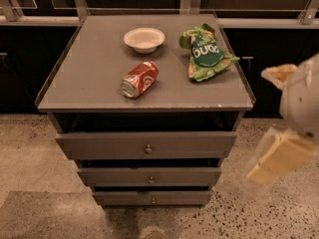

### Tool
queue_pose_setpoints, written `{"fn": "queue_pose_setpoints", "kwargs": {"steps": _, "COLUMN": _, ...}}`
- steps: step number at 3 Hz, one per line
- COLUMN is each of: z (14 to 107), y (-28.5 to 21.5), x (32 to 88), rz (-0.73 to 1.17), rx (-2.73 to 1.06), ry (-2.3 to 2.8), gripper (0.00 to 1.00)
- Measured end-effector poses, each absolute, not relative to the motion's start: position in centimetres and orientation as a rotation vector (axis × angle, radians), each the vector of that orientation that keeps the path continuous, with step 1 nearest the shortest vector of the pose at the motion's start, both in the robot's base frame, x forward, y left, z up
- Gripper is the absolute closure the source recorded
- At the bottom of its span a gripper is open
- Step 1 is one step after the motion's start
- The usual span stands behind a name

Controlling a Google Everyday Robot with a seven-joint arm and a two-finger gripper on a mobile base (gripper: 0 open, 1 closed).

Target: Open bottom drawer

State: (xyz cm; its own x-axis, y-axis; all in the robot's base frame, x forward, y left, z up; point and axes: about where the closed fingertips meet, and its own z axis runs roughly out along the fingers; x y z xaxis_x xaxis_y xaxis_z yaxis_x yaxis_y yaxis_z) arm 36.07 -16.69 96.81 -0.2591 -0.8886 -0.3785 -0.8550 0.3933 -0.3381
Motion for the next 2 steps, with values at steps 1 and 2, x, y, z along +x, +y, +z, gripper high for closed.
{"fn": "queue_pose_setpoints", "kwargs": {"steps": 1, "z": 90.7, "y": -12.2, "x": 34.6, "rz": 0.077, "rx": -1.41, "ry": 2.117, "gripper": 0.0}}
{"fn": "queue_pose_setpoints", "kwargs": {"steps": 2, "z": 81.2, "y": -7.7, "x": 35.0, "rz": 0.35, "rx": -1.347, "ry": 2.138, "gripper": 0.0}}
